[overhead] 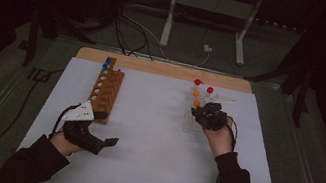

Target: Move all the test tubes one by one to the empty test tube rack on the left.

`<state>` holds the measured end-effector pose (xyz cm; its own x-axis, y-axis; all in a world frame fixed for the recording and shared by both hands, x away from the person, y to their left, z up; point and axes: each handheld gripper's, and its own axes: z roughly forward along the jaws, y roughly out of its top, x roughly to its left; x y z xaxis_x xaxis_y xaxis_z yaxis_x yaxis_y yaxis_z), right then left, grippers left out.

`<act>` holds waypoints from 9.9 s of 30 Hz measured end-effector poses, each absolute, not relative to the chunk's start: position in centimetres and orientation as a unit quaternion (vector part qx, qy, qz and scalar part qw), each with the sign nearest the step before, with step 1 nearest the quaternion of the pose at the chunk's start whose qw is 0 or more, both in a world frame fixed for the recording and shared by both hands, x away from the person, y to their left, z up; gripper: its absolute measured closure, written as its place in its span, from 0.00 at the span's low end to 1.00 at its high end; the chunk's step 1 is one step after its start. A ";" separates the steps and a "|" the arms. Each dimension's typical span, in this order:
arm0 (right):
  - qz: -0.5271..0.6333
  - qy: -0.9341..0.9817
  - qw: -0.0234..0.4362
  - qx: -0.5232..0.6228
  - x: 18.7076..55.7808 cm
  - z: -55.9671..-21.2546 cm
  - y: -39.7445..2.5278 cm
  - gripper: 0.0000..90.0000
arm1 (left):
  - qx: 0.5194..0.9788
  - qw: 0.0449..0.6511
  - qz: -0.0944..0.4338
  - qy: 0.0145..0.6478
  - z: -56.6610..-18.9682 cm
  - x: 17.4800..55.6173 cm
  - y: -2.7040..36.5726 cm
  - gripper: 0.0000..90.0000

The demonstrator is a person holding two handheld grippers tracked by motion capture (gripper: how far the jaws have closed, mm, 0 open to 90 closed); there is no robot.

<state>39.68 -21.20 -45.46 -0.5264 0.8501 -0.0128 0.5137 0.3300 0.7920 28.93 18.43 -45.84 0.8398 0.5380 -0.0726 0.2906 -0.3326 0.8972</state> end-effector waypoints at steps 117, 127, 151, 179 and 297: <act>0.458 0.833 0.144 0.274 28.2 -43.5 -15.6 0.21 | 0.832 0.524 0.107 0.146 -40.7 32.8 10.5 0.80; 0.458 0.832 0.135 0.282 28.4 -43.6 -15.7 0.00 | 0.817 0.524 0.152 0.187 -38.4 34.5 14.2 0.80; 0.478 0.824 0.128 0.277 28.4 -43.3 -16.2 0.00 | 0.776 0.511 0.234 0.286 -36.7 38.4 20.4 0.80; 0.483 0.823 0.126 0.270 28.4 -43.3 -16.5 0.00 | 0.734 0.471 0.299 0.388 -39.1 43.6 23.3 0.80; 0.390 0.785 0.255 0.409 43.5 -43.2 -21.1 0.83 | 0.802 0.510 0.151 0.271 -44.3 30.8 19.1 0.04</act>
<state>43.47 -21.05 -43.16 -0.5353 0.8409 -0.0801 0.4438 0.3606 0.8203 30.78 19.07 -44.28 0.8074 0.5889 -0.0353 0.2817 -0.3323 0.9001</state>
